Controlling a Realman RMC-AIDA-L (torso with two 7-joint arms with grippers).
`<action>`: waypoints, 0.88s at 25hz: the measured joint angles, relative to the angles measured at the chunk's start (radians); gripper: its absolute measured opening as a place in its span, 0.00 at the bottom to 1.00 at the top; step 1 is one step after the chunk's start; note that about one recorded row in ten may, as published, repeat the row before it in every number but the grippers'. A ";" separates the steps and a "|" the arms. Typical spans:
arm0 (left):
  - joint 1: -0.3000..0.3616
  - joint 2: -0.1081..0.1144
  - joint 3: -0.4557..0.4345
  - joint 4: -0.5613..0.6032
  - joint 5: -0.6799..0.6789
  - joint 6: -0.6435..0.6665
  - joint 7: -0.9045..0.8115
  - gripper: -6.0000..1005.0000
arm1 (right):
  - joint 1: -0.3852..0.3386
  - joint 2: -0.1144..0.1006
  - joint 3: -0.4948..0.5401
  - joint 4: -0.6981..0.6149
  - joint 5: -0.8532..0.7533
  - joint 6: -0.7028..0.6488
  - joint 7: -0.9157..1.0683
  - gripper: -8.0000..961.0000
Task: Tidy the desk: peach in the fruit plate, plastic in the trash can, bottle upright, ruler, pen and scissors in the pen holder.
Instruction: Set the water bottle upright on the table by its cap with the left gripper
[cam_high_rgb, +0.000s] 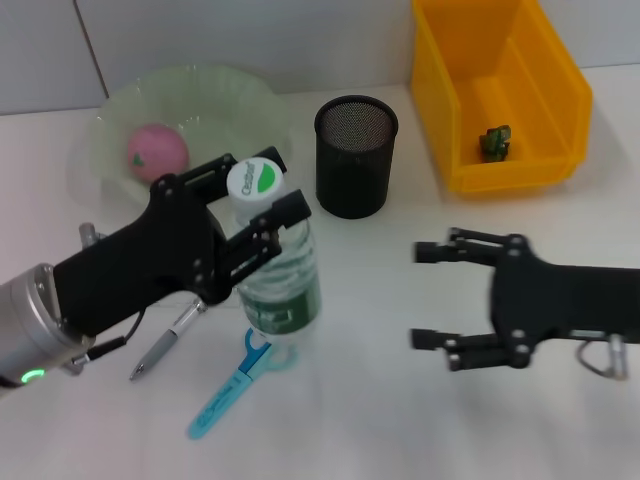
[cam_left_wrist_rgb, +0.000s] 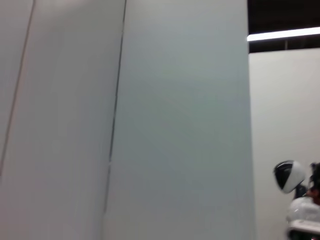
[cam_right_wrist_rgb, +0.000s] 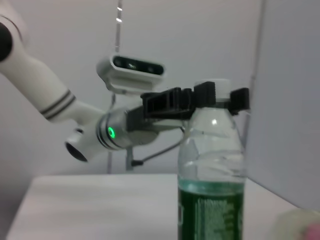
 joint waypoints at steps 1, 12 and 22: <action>0.000 0.001 -0.003 0.006 0.000 -0.018 0.006 0.45 | -0.017 -0.001 0.013 -0.018 0.000 -0.007 0.006 0.87; -0.009 0.002 -0.102 0.054 -0.003 -0.092 0.036 0.45 | -0.174 -0.010 0.212 -0.101 -0.010 -0.093 0.046 0.87; -0.028 0.000 -0.196 0.068 -0.002 -0.233 0.066 0.45 | -0.183 -0.009 0.226 -0.098 -0.046 -0.032 0.048 0.87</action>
